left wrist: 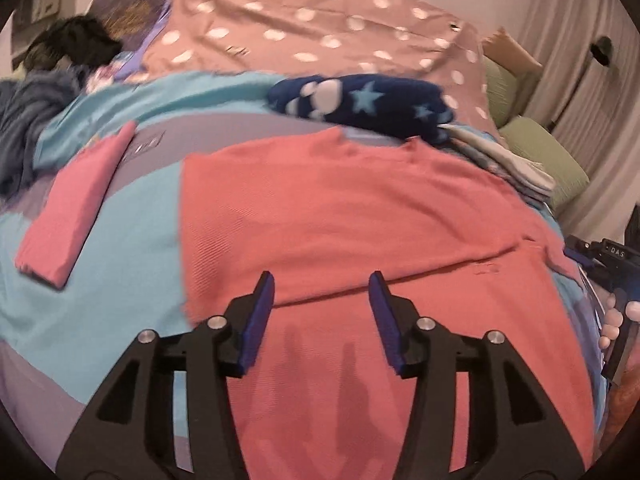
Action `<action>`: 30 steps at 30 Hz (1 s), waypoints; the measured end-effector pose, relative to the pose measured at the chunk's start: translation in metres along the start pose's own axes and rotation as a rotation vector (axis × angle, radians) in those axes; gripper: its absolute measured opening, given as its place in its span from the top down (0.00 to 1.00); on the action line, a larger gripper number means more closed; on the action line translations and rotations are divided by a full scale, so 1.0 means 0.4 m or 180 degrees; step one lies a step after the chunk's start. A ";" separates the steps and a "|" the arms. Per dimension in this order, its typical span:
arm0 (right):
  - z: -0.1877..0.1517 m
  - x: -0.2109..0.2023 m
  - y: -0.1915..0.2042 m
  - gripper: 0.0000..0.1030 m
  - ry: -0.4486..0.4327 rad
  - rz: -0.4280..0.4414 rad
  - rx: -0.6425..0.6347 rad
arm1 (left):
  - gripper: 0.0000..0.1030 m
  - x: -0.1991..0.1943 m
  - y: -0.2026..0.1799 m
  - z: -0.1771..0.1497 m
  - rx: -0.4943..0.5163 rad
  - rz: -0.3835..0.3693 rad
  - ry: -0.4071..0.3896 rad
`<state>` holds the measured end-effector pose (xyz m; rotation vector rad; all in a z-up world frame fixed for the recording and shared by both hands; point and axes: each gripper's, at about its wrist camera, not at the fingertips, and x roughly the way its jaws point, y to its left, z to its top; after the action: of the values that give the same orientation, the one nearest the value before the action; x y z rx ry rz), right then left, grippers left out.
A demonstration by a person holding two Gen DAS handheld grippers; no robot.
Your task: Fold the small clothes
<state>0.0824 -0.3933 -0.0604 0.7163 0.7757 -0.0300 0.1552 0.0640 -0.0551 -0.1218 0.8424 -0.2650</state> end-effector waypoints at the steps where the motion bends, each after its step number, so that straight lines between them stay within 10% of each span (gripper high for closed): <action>1: 0.003 -0.024 -0.045 0.68 -0.0041 0.0011 0.0172 | 0.48 0.004 -0.024 0.010 0.0038 -0.0030 0.0004; 10: -0.105 -0.215 -0.367 0.58 -0.0393 0.0233 0.1449 | 0.42 0.074 -0.215 0.017 0.0044 -0.0408 0.0193; 22: -0.015 -0.156 -0.528 0.54 -0.0855 0.0064 0.2230 | 0.40 0.141 -0.320 -0.001 0.0123 -0.0406 0.0353; 30: 0.042 -0.101 -0.530 0.93 -0.0764 0.0150 0.2415 | 0.40 0.174 -0.244 0.028 -0.0037 -0.0303 0.0311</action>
<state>0.0047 -0.5751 -0.1489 1.4202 0.5032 -0.3768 0.1900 -0.0489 -0.0772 -0.1611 0.9365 -0.3578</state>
